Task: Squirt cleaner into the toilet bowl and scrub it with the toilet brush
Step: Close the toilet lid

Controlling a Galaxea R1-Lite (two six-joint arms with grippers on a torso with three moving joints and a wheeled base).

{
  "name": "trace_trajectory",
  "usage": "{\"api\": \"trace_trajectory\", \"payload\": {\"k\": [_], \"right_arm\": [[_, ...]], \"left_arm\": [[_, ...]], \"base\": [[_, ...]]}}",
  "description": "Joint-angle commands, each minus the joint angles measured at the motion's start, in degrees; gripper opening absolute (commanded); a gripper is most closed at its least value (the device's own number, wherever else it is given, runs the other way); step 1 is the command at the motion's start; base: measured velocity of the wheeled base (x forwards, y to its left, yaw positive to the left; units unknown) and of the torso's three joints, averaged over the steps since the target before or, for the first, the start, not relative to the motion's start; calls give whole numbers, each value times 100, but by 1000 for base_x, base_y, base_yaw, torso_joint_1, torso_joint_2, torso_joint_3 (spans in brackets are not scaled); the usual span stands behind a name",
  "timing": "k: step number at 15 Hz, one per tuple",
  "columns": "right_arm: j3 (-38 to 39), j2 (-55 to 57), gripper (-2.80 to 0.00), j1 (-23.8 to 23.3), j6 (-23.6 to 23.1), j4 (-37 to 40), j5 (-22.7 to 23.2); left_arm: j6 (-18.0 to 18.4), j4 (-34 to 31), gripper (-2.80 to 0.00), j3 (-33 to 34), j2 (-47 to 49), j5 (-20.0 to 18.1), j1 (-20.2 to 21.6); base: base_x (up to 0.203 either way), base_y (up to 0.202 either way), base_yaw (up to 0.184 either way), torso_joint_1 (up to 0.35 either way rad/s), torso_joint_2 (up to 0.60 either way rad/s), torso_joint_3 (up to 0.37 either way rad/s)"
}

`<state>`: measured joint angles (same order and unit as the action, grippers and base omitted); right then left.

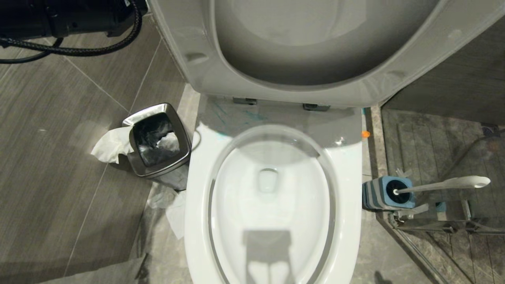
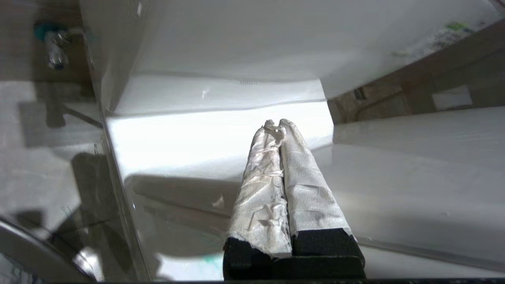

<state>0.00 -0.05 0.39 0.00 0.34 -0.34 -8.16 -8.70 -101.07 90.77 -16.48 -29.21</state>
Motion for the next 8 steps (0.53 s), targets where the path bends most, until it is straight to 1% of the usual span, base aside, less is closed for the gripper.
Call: {"api": "trace_trajectory", "payload": {"k": [1, 5, 8], "right_arm": [[0, 5, -280, 5, 0, 1, -1], [0, 5, -280, 5, 0, 1, -1], [0, 5, -280, 5, 0, 1, -1]], "left_arm": [[-27, -96, -280, 49, -136, 5, -23], [-12, -106, -280, 228, -416, 38, -14], [2, -91, -280, 563, -749, 66, 12]], "base": [[0, 0, 0, 0, 0, 0], [0, 0, 0, 0, 0, 0], [0, 0, 0, 0, 0, 0]]}}
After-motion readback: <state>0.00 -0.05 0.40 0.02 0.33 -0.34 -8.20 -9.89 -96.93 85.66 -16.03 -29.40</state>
